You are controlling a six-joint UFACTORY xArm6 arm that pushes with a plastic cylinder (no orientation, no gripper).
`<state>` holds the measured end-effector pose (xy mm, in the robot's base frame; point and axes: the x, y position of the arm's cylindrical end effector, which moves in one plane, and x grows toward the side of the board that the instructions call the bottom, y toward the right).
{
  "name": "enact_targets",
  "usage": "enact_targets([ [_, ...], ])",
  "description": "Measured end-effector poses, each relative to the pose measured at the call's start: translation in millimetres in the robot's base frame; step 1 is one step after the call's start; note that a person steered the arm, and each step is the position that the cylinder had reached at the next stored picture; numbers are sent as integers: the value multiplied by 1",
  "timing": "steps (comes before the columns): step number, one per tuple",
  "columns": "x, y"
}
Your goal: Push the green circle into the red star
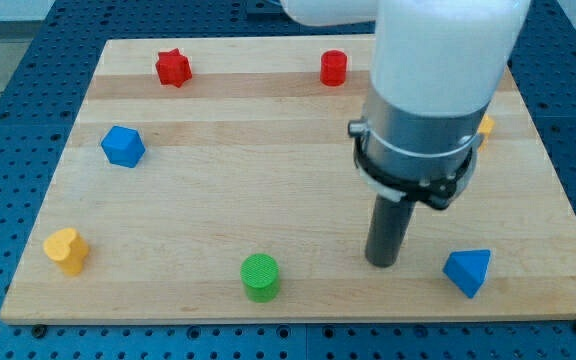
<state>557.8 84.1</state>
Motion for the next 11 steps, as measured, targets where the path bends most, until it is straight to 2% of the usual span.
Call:
enact_targets([
  [1,-24,29],
  [2,-22,35],
  [3,8,-42],
  [4,52,-87],
  [7,60,-155],
  [8,54,-141],
  [9,4,-142],
  [11,-56,-91],
])
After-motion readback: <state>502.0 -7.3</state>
